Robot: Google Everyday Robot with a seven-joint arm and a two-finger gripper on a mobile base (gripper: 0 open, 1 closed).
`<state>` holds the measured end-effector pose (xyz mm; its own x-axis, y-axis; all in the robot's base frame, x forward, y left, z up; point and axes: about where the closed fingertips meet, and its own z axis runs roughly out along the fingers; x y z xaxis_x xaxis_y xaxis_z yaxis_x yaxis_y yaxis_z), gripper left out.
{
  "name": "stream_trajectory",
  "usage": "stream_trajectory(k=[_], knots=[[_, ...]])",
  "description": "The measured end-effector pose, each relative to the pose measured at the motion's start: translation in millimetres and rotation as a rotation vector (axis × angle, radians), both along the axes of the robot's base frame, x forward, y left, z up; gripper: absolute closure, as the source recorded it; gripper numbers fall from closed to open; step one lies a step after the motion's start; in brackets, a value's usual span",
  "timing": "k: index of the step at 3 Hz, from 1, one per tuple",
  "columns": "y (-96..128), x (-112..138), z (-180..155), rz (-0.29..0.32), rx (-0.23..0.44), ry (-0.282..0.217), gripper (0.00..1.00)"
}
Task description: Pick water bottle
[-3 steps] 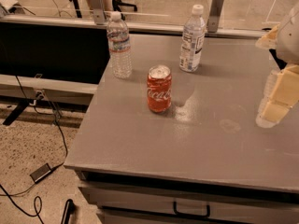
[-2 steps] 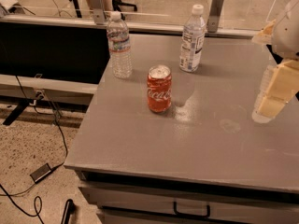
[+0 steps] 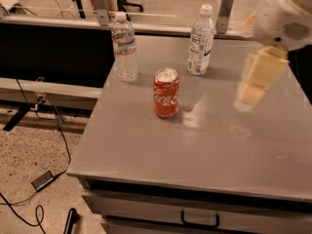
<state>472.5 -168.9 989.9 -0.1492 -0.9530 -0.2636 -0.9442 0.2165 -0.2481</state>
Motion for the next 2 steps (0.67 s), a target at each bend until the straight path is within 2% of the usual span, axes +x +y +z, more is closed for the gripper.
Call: stream_trajectory(k=[1,2], knots=[[69.2,41.5,2.5,0.106,0.019,-0.024,0.0],[72.9,45.8,3.5,0.108,0.029,-0.033,0.0]])
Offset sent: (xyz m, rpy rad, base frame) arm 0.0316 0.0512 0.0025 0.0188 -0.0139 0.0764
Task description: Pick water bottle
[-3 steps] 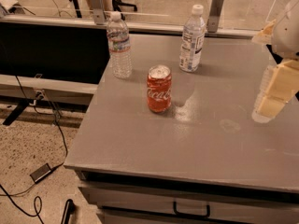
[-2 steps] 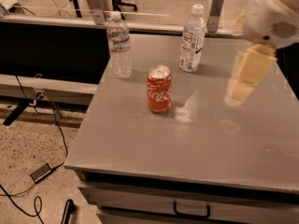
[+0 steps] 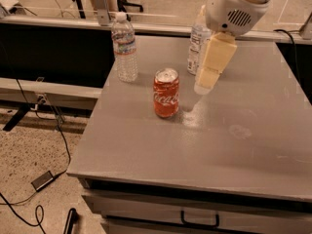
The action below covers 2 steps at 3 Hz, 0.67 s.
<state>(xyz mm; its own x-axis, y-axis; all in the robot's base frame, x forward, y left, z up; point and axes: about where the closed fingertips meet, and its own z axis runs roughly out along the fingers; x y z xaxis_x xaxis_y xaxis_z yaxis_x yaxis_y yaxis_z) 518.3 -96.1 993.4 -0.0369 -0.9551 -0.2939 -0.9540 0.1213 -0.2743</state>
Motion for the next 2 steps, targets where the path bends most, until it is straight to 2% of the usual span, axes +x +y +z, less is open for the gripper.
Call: stream_trajectory(k=[1,2], knots=[[21,28,2,0.026,0.09,-0.021,0.0],[58,73,-1,0.045,0.212,-0.032,0.0]])
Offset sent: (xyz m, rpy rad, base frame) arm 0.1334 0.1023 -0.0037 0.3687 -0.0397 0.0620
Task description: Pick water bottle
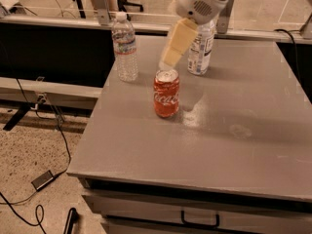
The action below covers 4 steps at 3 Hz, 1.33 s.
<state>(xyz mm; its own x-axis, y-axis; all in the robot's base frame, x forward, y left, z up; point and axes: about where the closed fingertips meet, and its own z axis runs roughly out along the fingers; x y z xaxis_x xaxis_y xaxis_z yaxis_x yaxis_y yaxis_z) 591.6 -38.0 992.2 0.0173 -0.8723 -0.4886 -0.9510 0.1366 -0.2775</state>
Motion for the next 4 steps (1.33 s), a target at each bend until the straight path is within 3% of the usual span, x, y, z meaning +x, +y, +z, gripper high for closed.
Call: stream_trajectory(k=[1,2,3,4], knots=[[39,40,-13,-0.011,0.108,0.022,0.0],[68,69,-30,-0.044,0.168,0.045,0.0],[68,69,-30,-0.043,0.167,0.045,0.0],[76,79,-32,-0.037,0.21,0.026,0.0]])
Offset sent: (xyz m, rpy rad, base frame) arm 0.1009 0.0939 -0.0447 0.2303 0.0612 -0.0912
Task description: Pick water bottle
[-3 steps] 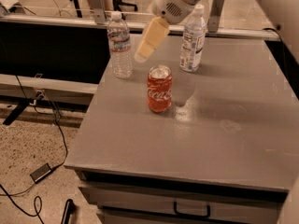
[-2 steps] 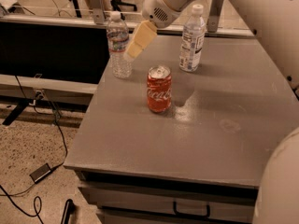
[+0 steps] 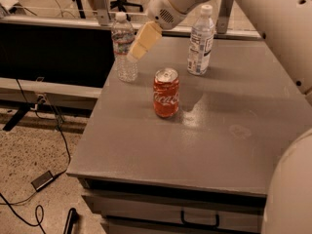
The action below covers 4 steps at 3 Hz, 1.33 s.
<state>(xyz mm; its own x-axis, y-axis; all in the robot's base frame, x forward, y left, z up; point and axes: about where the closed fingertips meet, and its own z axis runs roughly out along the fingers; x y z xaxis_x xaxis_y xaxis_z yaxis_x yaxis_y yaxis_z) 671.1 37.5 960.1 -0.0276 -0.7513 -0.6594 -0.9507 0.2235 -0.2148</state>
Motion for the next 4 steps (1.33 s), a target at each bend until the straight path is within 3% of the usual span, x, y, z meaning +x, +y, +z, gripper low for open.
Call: stream_trajectory(k=[1,2,4], knots=[[10,14,-13,-0.025,0.129,-0.003,0.0],[15,27,-3,-0.051,0.17,-0.046,0.0],[21,25,-12,-0.02,0.166,-0.029,0.0]])
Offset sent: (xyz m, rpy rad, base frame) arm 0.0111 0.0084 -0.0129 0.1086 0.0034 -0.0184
